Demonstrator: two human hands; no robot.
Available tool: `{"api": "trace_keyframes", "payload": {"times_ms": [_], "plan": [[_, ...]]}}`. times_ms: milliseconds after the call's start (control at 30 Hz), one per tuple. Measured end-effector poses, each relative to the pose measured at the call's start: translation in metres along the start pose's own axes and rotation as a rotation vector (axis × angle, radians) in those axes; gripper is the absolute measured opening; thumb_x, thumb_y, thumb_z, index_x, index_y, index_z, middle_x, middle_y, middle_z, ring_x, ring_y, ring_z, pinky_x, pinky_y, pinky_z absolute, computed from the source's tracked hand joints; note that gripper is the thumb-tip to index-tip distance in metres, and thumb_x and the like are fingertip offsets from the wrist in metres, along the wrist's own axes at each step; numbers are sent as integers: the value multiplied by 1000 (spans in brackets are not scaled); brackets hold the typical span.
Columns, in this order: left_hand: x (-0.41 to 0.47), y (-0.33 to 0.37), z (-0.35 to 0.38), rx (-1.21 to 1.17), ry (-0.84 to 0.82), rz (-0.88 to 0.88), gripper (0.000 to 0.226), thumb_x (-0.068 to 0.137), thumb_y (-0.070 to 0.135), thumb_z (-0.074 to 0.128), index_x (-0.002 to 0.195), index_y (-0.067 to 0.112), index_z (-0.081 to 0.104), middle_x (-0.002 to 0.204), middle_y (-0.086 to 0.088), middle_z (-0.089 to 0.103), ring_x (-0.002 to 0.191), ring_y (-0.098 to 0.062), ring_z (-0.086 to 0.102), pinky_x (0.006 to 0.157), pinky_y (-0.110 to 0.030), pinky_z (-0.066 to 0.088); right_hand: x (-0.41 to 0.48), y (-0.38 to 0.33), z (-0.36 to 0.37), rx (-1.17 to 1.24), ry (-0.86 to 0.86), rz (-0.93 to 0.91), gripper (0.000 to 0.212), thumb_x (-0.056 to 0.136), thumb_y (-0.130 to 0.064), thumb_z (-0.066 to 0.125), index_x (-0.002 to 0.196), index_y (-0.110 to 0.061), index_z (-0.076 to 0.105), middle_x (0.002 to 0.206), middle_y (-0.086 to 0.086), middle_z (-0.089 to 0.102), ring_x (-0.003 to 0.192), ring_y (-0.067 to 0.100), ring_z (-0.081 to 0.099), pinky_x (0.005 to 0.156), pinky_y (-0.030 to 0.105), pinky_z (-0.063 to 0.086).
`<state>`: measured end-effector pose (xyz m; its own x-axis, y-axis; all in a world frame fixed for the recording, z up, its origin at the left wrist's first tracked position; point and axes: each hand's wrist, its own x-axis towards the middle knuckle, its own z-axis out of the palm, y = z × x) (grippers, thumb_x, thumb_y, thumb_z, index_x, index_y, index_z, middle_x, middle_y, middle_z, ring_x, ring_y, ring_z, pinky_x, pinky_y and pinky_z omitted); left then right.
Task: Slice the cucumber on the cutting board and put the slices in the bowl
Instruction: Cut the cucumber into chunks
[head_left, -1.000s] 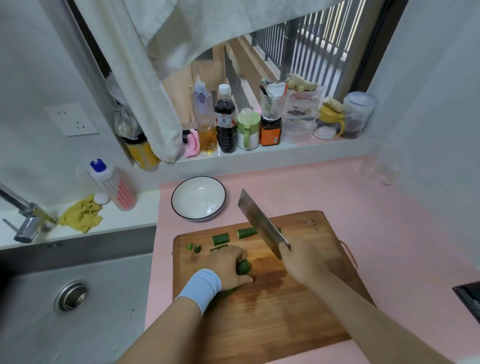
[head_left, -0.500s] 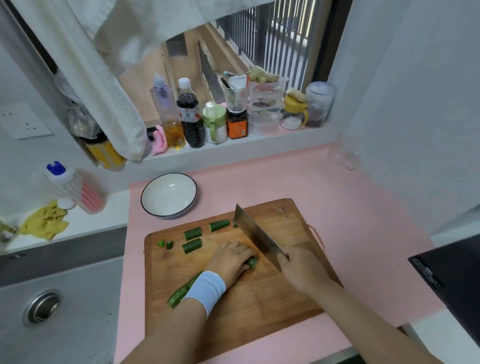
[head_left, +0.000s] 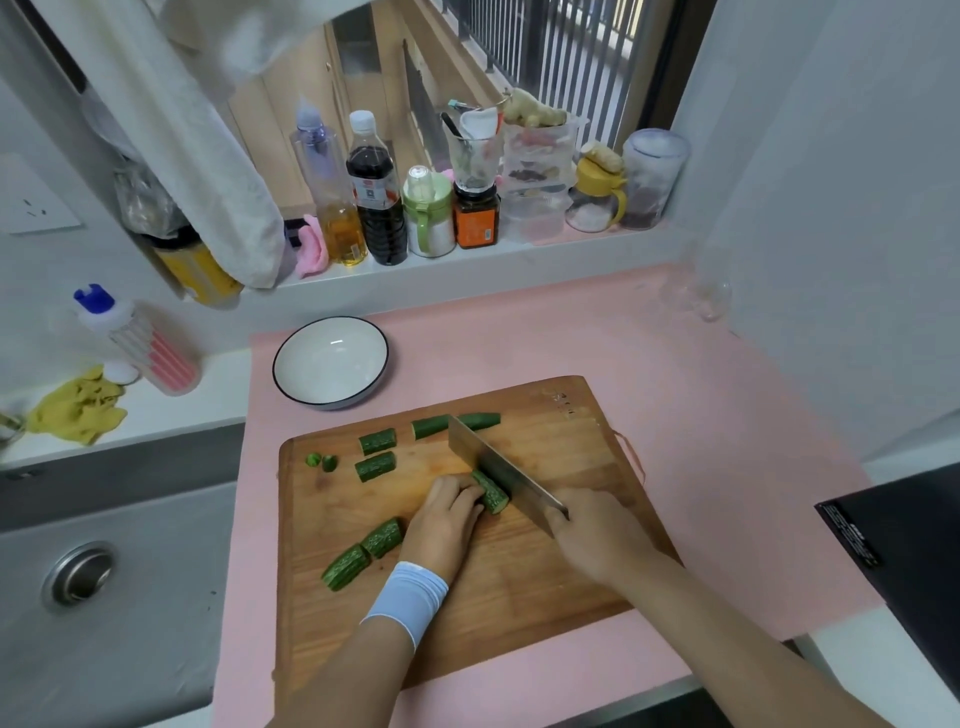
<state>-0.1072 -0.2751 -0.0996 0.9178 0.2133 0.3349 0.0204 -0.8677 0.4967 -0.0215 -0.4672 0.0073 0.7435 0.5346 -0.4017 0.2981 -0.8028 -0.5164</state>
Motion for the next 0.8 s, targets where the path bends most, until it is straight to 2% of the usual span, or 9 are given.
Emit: {"api": "trace_keyframes", "payload": {"times_ms": [67,133,200,300,400,567,633,700,800], "plan": [[0,-1,4,-11,13,-13,19,97,14,59,110,1,66,111,-6,57,103,-19,53,82,-31,52,0,-2,-1,-7,-3,-2,34,105,-31,40,73,-28,54,67,-8,60,56,8,53,52,23,36],[-1,-1,7,-21,4,-24,21,92,5,65,112,3,64,112,-5,55,104,-19,52,80,-33,53,0,-3,-2,-5,-8,-5,34,105,-32,40,74,-31,53,68,-9,59,58,7,54,53,22,37],[-4,1,7,-18,-11,20,22,89,0,63,109,8,63,109,-3,54,102,-19,51,76,-29,52,0,-2,-1,-11,-15,-4,31,106,-32,41,79,-32,56,71,-9,61,61,8,58,54,22,40],[-5,3,7,-19,9,100,18,86,1,60,102,8,64,106,-3,55,101,-21,51,79,-21,44,0,-2,0,-39,-15,-13,29,106,-33,40,81,-34,55,72,-9,61,62,8,59,55,21,40],[-4,-1,9,-13,35,129,19,86,-1,63,104,6,65,107,-5,56,103,-23,53,80,-26,48,1,-4,0,-83,7,-19,28,106,-33,40,84,-32,56,73,-11,61,63,7,58,54,21,38],[2,-3,15,-11,-3,148,30,82,-1,73,109,8,64,110,-5,58,106,-23,53,77,-34,55,2,-8,0,-110,43,-4,27,106,-34,39,90,-30,60,74,-11,62,66,7,60,58,23,45],[6,-3,14,8,-12,155,27,84,1,69,109,10,64,111,-4,58,106,-22,53,75,-33,55,2,-9,-1,-106,50,1,27,106,-34,39,89,-30,60,74,-11,62,67,7,61,61,25,50],[7,-5,14,12,-12,152,22,90,9,55,110,11,64,111,-3,59,108,-21,53,75,-33,55,2,-10,-1,-104,53,3,27,106,-33,40,88,-30,60,74,-12,62,67,7,61,65,27,54],[5,-7,16,3,-22,147,26,91,14,47,112,12,62,114,-2,57,109,-21,53,77,-34,56,1,-13,-2,-113,62,-1,26,106,-34,39,90,-30,60,74,-13,62,68,7,62,68,28,56]]}}
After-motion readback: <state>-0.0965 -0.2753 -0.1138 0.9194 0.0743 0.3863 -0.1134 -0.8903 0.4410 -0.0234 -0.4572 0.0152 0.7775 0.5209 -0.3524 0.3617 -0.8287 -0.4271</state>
